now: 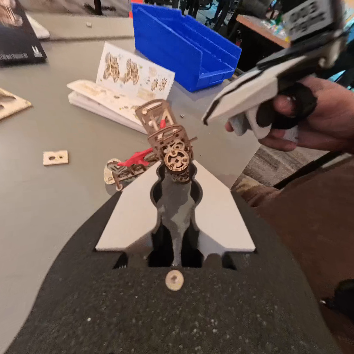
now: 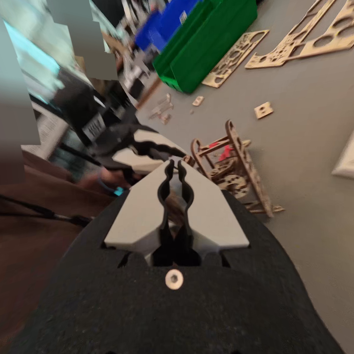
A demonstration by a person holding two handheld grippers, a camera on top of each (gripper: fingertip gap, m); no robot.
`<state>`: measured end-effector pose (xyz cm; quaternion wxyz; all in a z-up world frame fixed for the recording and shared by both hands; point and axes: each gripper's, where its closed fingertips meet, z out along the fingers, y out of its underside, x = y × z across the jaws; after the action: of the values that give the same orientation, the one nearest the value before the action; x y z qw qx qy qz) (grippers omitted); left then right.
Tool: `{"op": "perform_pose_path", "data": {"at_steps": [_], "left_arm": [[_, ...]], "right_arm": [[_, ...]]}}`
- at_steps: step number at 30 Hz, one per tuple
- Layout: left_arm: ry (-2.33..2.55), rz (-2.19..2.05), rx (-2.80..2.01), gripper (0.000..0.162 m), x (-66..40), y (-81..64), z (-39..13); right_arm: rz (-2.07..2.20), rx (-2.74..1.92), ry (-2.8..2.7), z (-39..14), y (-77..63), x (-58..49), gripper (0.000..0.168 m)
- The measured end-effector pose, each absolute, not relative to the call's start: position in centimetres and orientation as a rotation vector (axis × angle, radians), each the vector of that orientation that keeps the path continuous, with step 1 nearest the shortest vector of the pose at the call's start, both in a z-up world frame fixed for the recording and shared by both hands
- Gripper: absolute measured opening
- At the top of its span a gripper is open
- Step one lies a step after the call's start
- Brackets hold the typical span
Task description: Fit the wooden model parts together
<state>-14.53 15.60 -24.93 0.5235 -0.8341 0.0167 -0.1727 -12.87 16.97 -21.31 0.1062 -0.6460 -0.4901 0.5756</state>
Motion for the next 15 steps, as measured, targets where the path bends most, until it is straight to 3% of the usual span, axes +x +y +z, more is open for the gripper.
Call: {"op": "perform_pose_path", "data": {"at_steps": [3,4,7,15], "left_arm": [[-0.032,-0.513,-2.008,0.022,-14.9,16.3,-25.6],[-0.022,-0.536,-2.008,0.022,-14.7,16.4,-25.5],[-0.01,-0.5,-2.022,0.022,-14.9,16.6,-25.1],[0.014,-0.518,-2.04,0.021,-14.8,16.9,-25.3]], "right_arm": [[1.292,-1.635,-1.745,-23.1,17.9,-12.9,0.028],[1.173,-1.593,-1.811,-23.9,18.3,-12.9,0.029],[0.997,-1.553,-1.912,-25.6,18.8,-12.9,0.026],[1.018,-1.555,-1.915,-26.3,18.9,-13.2,0.009]]}}
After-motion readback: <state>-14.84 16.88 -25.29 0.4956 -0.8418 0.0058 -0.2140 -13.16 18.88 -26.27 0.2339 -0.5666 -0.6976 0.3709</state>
